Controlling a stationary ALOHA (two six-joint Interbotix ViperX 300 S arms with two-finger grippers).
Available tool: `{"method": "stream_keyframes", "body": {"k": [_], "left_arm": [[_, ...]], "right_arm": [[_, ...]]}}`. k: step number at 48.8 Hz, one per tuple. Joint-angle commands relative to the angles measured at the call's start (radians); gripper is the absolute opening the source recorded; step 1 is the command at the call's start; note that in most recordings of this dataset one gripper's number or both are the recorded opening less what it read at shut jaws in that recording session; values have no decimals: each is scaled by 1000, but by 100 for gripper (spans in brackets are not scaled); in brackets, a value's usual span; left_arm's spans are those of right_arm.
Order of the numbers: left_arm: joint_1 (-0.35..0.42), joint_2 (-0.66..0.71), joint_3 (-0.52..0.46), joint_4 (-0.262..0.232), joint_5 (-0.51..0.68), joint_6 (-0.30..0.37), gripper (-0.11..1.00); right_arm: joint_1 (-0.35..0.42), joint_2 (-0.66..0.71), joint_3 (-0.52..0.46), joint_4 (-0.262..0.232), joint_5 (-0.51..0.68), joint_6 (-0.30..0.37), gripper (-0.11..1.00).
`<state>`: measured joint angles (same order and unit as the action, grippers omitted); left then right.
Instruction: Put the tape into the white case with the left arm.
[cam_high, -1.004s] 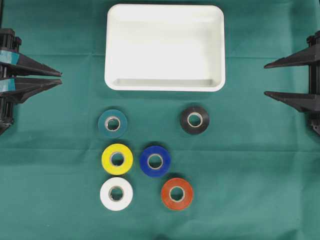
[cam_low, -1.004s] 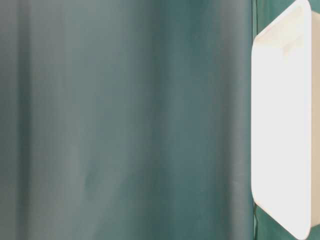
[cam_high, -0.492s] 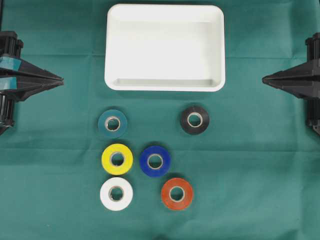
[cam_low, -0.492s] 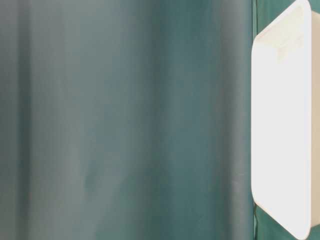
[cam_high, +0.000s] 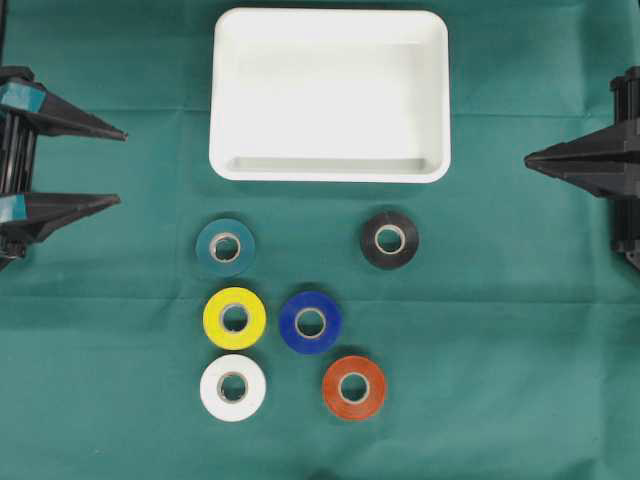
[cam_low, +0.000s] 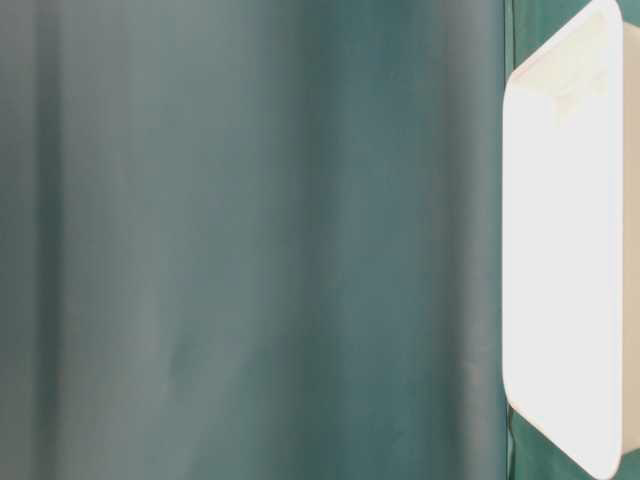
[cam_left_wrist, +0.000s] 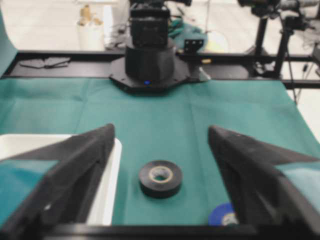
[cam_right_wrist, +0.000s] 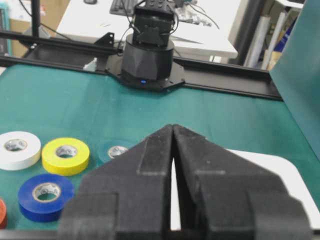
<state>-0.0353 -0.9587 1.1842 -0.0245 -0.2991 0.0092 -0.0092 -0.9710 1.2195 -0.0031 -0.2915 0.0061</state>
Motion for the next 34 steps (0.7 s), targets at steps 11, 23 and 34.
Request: {"method": "stream_keyframes", "body": {"k": [11, 23, 34], "left_arm": [[-3, 12, -3, -2, -9, 0, 98], [-3, 77, -9, -2, -9, -3, 98], [-3, 112, -18, -2, -5, -8, 98]], "right_arm": [[-2, -26, 37, -6, 9, 0, -9], [-2, -44, 120, -52, 34, 0, -9], [-2, -84, 196, -63, 80, 0, -9]]}}
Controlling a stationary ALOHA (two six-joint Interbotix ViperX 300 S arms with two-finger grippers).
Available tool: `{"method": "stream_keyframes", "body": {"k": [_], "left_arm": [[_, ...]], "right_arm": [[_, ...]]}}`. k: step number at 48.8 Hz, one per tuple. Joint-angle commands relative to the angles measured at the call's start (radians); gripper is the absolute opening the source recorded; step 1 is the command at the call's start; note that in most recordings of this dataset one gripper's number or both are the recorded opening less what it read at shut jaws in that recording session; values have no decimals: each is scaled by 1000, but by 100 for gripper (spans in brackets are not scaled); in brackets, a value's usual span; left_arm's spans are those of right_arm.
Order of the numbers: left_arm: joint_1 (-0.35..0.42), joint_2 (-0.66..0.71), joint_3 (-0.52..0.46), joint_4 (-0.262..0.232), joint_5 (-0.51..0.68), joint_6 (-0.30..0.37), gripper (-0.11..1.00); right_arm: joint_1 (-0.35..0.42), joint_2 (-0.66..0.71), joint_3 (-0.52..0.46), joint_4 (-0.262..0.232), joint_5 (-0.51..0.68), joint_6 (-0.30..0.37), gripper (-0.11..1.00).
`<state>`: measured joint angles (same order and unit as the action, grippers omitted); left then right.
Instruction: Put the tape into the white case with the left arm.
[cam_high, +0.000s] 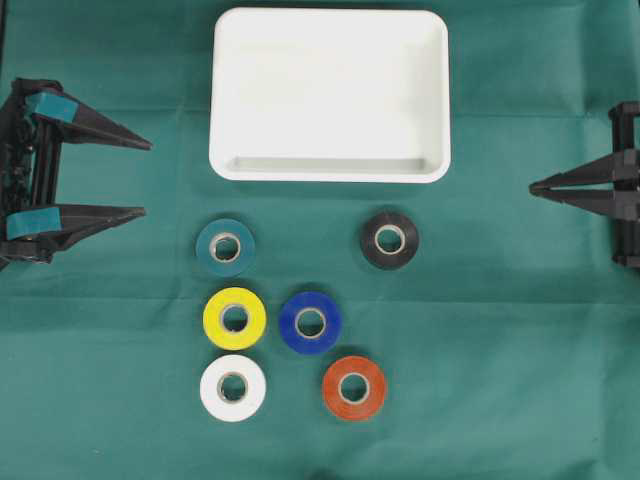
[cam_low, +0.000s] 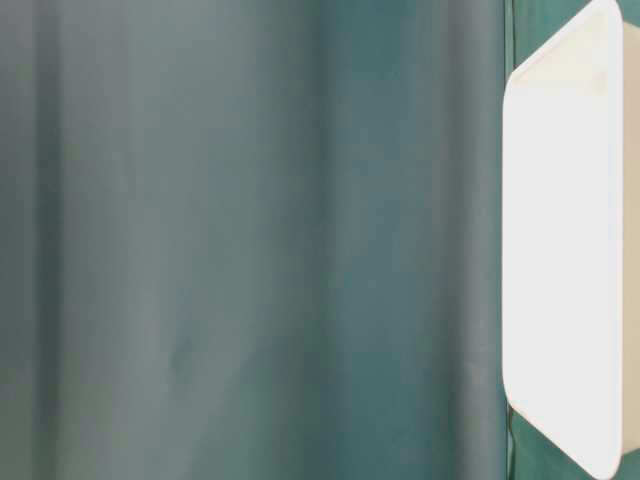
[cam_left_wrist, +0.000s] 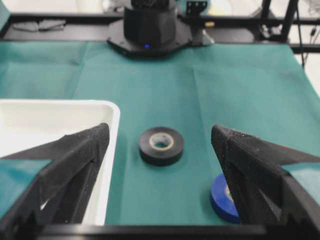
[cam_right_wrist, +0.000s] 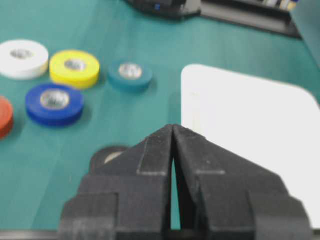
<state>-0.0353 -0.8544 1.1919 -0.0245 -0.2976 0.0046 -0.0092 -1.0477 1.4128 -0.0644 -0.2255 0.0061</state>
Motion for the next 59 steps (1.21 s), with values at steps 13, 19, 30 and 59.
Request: {"method": "stream_keyframes", "body": {"k": [13, 19, 30, 59], "left_arm": [[-3, 9, -25, -2, 34, -6, 98], [-3, 9, -28, -3, 74, -8, 98], [-3, 11, -28, -5, 103, -9, 98], [-3, 143, -94, -6, 290, -46, 98]], "right_arm": [[-2, -74, 74, -2, 143, 5, -9], [-2, -98, 95, -2, 169, 18, -9], [-2, -98, 114, -2, 144, 43, -9], [-2, -100, 114, -2, 144, 51, -9]]}}
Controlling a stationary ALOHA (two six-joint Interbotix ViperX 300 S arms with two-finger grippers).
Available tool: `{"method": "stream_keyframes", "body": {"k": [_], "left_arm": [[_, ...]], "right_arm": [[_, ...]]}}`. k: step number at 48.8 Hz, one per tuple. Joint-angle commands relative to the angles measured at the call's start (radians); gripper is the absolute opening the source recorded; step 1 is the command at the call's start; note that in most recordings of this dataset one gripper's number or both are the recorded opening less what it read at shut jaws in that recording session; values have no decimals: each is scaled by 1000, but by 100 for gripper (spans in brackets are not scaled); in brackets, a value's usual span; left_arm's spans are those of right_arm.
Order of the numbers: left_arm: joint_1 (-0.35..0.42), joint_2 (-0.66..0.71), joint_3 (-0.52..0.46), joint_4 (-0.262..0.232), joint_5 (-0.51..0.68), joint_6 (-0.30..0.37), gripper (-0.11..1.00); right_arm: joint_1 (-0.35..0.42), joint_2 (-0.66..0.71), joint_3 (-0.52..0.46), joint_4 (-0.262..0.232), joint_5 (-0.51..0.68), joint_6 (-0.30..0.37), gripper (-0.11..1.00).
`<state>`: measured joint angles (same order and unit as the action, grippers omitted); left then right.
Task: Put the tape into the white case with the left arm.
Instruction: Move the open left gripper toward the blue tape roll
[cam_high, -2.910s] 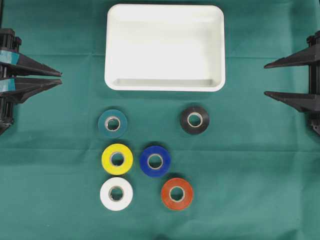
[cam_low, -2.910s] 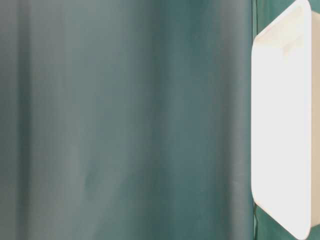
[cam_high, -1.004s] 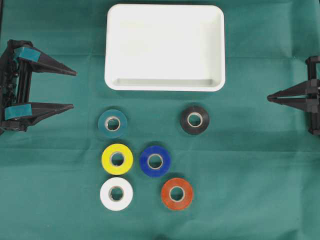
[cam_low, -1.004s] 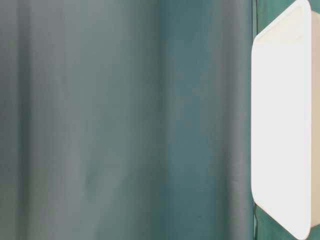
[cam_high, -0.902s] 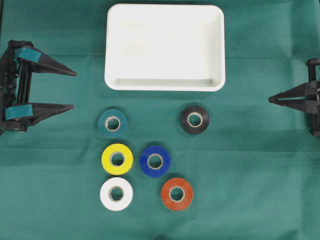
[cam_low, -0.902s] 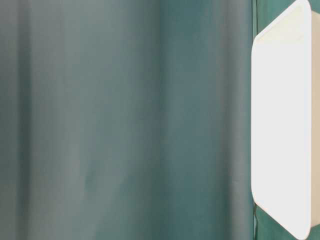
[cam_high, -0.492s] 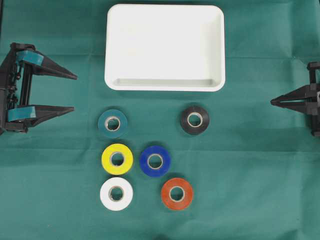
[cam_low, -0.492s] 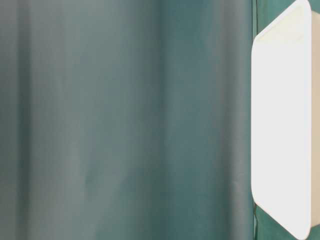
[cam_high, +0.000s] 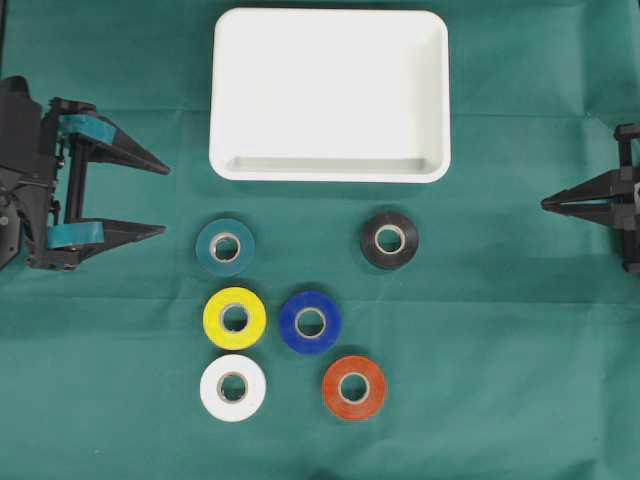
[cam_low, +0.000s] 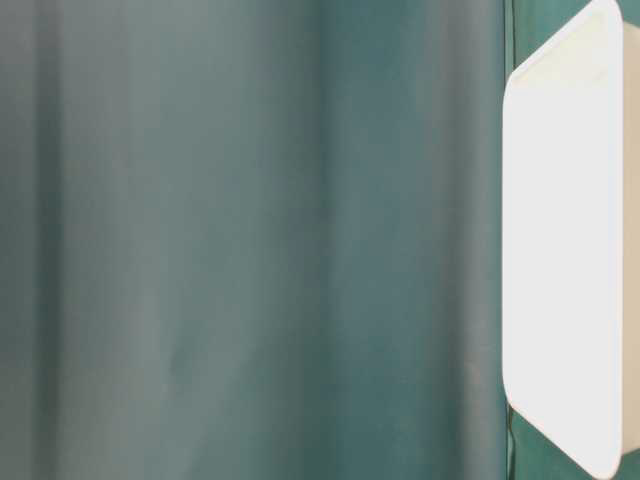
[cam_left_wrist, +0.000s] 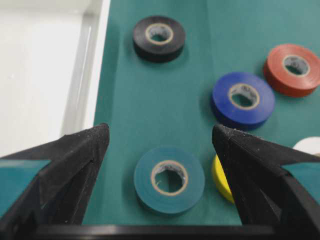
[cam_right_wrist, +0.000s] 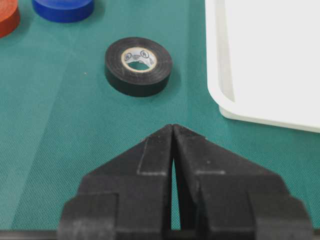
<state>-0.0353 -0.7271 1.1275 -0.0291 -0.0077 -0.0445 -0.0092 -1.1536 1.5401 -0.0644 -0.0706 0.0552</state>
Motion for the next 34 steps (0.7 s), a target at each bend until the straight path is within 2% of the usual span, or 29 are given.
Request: {"method": "stream_keyframes", "body": {"k": [1, 12, 23, 34], "left_arm": [[-3, 18, -31, -2, -2, 3, 98], [-6, 40, -46, -2, -2, 2, 98], [-80, 86, -64, -2, -2, 2, 98], [-120, 126, -64, 2, 0, 8, 98]], "right_arm": [[-2, 5, -14, -2, -11, 2, -9], [-2, 5, -12, -2, -11, 2, -9], [-2, 5, -12, -2, -11, 2, -9], [-2, 5, -12, -2, -11, 2, -9]]}}
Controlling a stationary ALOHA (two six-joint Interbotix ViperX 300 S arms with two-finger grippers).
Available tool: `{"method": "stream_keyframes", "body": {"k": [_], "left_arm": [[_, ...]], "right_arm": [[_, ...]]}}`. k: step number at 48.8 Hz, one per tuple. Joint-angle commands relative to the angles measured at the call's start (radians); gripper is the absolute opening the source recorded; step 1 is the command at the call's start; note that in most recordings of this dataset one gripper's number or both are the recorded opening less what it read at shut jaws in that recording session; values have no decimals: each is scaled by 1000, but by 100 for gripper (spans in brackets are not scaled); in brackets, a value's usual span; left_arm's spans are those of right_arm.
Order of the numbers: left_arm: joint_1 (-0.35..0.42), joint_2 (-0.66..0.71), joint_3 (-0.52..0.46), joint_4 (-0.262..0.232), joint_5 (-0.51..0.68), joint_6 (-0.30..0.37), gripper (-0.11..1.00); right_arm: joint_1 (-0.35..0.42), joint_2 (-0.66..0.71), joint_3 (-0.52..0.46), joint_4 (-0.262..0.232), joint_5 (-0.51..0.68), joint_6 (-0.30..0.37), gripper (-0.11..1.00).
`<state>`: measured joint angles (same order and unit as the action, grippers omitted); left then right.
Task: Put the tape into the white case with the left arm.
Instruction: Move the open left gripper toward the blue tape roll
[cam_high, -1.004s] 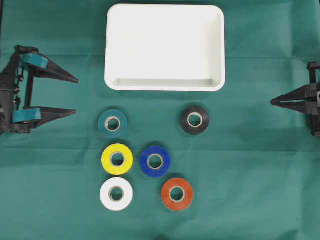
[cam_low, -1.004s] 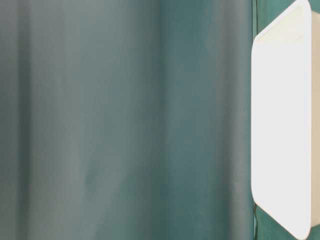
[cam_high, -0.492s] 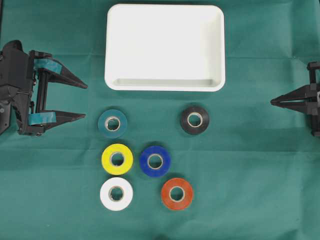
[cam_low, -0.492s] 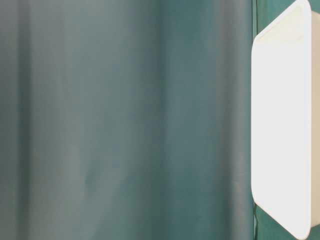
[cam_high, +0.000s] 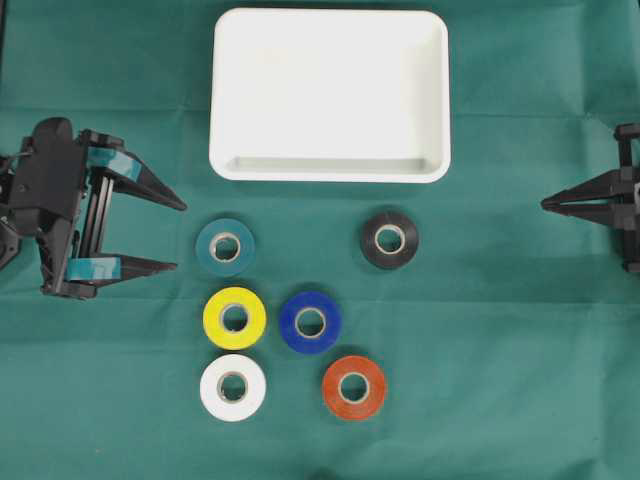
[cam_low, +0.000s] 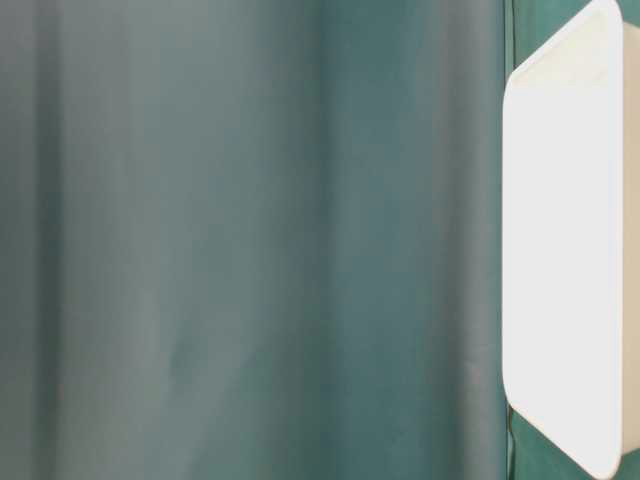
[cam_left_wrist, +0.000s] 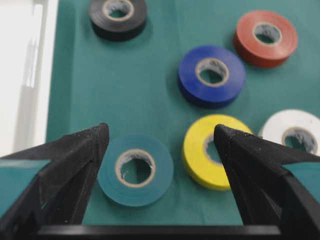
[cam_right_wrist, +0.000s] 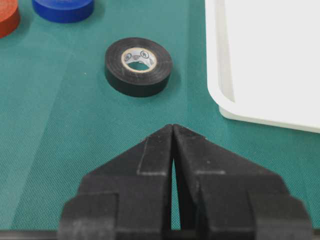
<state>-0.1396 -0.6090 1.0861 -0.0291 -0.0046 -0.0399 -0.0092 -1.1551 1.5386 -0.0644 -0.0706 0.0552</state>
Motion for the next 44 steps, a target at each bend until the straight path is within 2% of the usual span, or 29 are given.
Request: {"method": "stream_keyframes", "body": {"k": [1, 23, 33, 44], "left_arm": [[-20, 9, -23, 2, -3, 3, 98], [-41, 46, -44, 3, -2, 6, 98], [-44, 166, -132, 5, 0, 12, 98], [-48, 316, -238, 5, 0, 49, 98]], "right_arm": [[-2, 6, -11, -2, -11, 2, -9], [-2, 8, -11, -2, -11, 2, -9], [-2, 6, -11, -2, -11, 2, -9], [-2, 8, -11, -2, -11, 2, -9]]}}
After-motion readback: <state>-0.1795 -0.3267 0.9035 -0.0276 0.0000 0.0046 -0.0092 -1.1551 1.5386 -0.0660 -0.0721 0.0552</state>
